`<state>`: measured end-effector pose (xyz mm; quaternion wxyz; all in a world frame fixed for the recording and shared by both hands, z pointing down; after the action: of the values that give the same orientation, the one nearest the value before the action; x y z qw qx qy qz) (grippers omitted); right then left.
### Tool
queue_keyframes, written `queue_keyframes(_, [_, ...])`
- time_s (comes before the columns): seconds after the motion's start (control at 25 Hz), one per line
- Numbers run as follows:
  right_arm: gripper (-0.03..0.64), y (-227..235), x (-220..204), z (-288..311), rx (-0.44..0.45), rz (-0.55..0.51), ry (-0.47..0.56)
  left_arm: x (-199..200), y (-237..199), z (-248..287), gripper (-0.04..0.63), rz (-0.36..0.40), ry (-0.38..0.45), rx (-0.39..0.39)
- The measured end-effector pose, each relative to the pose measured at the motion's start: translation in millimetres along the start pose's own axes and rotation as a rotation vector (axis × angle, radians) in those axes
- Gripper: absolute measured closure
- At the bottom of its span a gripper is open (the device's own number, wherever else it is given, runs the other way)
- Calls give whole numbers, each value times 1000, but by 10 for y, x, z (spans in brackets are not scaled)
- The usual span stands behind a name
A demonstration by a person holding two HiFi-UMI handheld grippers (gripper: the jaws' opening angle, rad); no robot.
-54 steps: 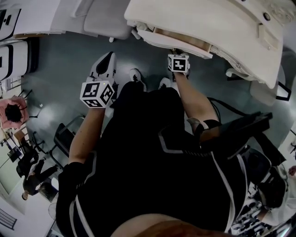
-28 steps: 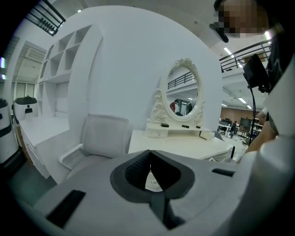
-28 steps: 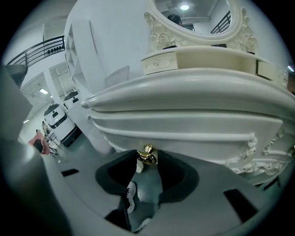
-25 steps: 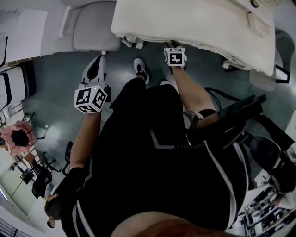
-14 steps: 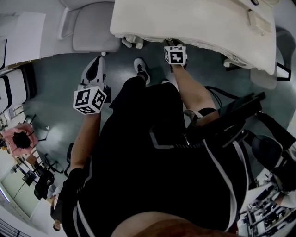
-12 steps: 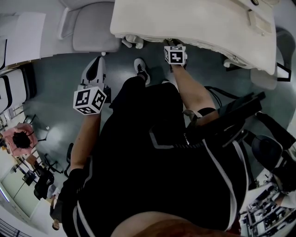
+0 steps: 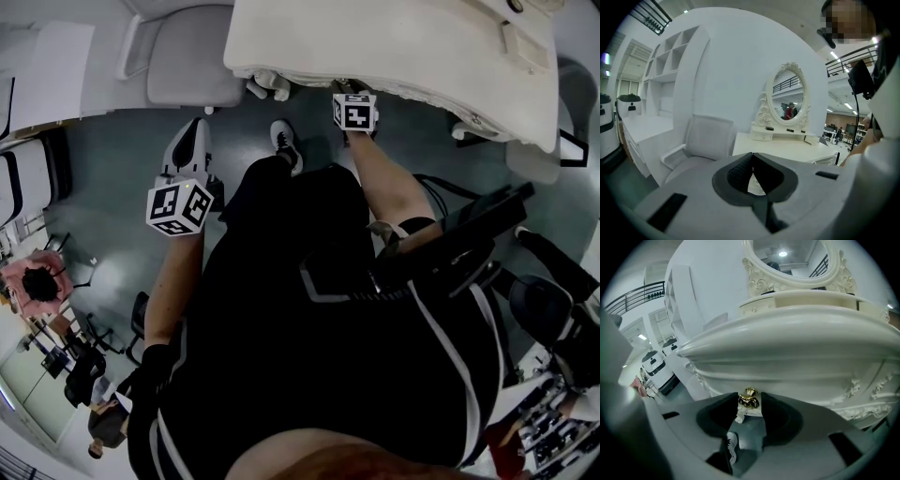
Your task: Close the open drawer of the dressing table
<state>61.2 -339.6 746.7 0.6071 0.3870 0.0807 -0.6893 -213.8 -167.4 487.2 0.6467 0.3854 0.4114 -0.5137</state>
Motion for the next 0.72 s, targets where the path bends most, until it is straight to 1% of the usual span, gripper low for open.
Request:
queue_keyframes(0.08, [451, -6, 26, -15, 0, -11, -22, 15, 4, -19, 591, -7, 6, 6])
queue_keyframes(0.2, [416, -13, 57, -119, 8, -21, -32, 69, 70, -60, 591, -6, 20, 8])
queue_keyframes(0.32, [413, -18, 49, -288, 21, -21, -47, 164, 152, -123, 591, -8, 40, 8])
queue_keyframes(0.48, [416, 12, 45, -615, 44, 57, -53, 270, 289, -199, 591, -7, 53, -9])
queue_keyframes(0.6, [428, 11, 102, -908, 66, 60, -35, 337, 364, -237, 591, 0, 39, -27])
queue_keyframes(0.72, [443, -29, 247, -1219, 103, 55, 0, 467, 396, -261, 591, 32, 40, -52])
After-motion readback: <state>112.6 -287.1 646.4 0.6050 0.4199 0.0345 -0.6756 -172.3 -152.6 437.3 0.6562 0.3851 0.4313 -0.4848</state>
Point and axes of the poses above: the fingertips, and each gripper's own axes: z forward along the fingers, y to its right, x out of its top, the point moved 6 cm from there along -z, backward along the fingers, and after that the axes turned 14 degrees about z, right-handed, at the moved point
